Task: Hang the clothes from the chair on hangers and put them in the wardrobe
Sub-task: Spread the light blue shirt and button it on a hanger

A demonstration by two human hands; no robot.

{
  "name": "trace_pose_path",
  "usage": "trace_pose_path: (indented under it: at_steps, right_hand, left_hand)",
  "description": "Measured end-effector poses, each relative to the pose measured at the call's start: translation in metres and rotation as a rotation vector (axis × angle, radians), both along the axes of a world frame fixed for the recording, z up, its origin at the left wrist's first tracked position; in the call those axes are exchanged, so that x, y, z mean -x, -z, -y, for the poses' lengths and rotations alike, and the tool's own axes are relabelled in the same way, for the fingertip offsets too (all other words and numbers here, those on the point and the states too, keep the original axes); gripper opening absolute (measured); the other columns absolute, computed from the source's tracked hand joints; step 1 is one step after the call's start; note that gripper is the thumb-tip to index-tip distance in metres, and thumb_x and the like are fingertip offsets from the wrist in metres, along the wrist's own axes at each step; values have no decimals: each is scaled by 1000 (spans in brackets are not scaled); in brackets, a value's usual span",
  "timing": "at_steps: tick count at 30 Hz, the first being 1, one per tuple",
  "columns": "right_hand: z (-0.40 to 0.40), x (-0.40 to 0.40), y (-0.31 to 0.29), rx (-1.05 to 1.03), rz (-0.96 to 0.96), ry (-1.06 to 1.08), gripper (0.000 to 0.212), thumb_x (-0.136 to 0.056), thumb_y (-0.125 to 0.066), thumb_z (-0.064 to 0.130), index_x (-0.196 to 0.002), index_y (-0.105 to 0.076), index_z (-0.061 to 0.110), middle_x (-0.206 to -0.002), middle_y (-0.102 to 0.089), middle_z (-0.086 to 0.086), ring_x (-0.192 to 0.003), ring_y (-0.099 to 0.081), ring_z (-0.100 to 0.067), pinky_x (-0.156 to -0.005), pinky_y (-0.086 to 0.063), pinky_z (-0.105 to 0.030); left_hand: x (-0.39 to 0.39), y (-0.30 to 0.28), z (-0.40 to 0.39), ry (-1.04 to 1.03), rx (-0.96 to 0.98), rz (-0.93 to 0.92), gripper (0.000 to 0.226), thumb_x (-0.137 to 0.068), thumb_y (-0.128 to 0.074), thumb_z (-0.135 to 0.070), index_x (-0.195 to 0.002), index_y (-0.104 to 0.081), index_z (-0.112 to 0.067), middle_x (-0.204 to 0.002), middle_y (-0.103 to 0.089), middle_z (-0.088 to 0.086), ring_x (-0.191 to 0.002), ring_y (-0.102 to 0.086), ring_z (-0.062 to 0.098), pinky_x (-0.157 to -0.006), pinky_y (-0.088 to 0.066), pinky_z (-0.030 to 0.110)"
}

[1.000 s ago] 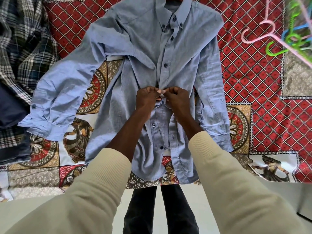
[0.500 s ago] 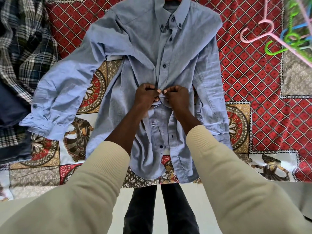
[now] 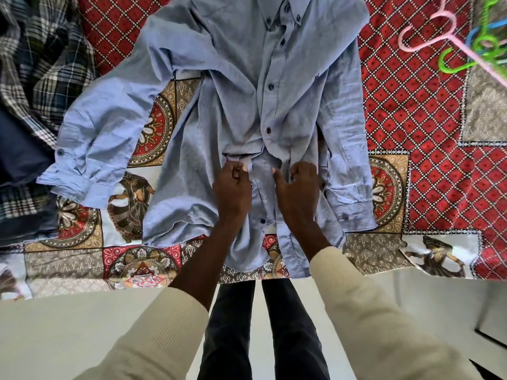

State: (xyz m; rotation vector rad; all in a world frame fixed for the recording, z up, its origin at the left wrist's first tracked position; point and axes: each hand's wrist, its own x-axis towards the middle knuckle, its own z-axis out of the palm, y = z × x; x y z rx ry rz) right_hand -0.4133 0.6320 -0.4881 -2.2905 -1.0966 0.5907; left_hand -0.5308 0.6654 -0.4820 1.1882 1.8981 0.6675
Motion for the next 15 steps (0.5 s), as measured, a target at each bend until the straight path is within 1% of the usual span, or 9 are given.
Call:
trace_pose_path:
  at_steps: [2, 3, 4, 5, 6, 8, 10, 12, 15]
  right_hand:
    - [2, 7, 4, 39, 48, -10, 43, -78, -74, 42, -94, -56, 6, -94, -58, -13, -87, -57, -33, -76, -48, -42]
    - [0, 10, 5, 61, 72, -12, 45, -79, -72, 44, -97, -55, 6, -97, -58, -13, -89, -57, -34, -78, -47, -43]
    - [-4, 11, 5, 96, 97, -18, 44, -81, -69, 43, -100, -55, 6, -100, -59, -14, -92, -58, -35, -80, -46, -43]
    - [-7, 13, 6, 123, 126, -31, 39, -84, -64, 38, -102, -56, 5, -102, -59, -15, -93, -58, -36, -81, -45, -44]
    - [-10, 13, 7, 142, 146, -40, 31, -85, -60, 30, -102, -58, 5, -103, -60, -16, -92, -58, -37, -81, -44, -44]
    - [-14, 11, 7, 158, 131, -47, 24, -86, -52, 16, -103, -62, 4, -105, -60, -17, -91, -57, -40, -81, -42, -44]
    - [-11, 10, 5, 121, 76, -39, 28, -86, -47, 13, -104, -66, 4, -105, -60, -17, -92, -57, -38, -82, -43, -44]
    - [-2, 8, 0, 43, 67, -15, 28, -85, -49, 10, -103, -69, 5, -103, -59, -16, -93, -56, -36, -83, -45, -45]
    - [13, 6, -9, -37, 99, -26, 28, -83, -49, 9, -101, -71, 4, -102, -59, -16, -93, -56, -36, -85, -45, -45]
  left_hand:
    - [2, 5, 9, 36, 65, -18, 12, -94, -55, -5, -93, -66, -8, -79, -63, -1, -65, -53, -2, -59, -34, 1]
    - [4, 8, 12, 70, 73, -27, 13, -92, -56, -3, -96, -67, -6, -87, -66, 5, -73, -57, 7, -65, -38, 4]
    - [6, 13, 14, 102, 65, -37, 13, -88, -60, -2, -96, -68, -7, -92, -68, 8, -80, -61, 15, -72, -45, 14]
    - [8, 17, 16, 134, 52, -51, 12, -84, -64, -3, -95, -68, -7, -93, -67, 9, -85, -63, 20, -77, -49, 25]
    - [9, 21, 17, 171, 33, -74, 10, -82, -67, -3, -92, -68, -6, -91, -66, 8, -85, -63, 24, -78, -50, 31]
    - [9, 24, 18, 269, 1, -149, 3, -82, -67, -2, -83, -66, -5, -86, -65, 9, -85, -60, 26, -77, -48, 37]
    - [9, 23, 18, 339, -2, -182, 3, -84, -65, -3, -81, -65, -5, -87, -64, 10, -88, -59, 27, -80, -46, 35]
    - [11, 20, 20, 387, -22, -143, 3, -86, -63, -5, -83, -64, -6, -90, -62, 9, -87, -59, 26, -79, -48, 35]
    - [14, 12, 37, 652, -75, -76, 7, -88, -57, -6, -87, -63, -8, -95, -57, 8, -85, -57, 22, -75, -47, 31]
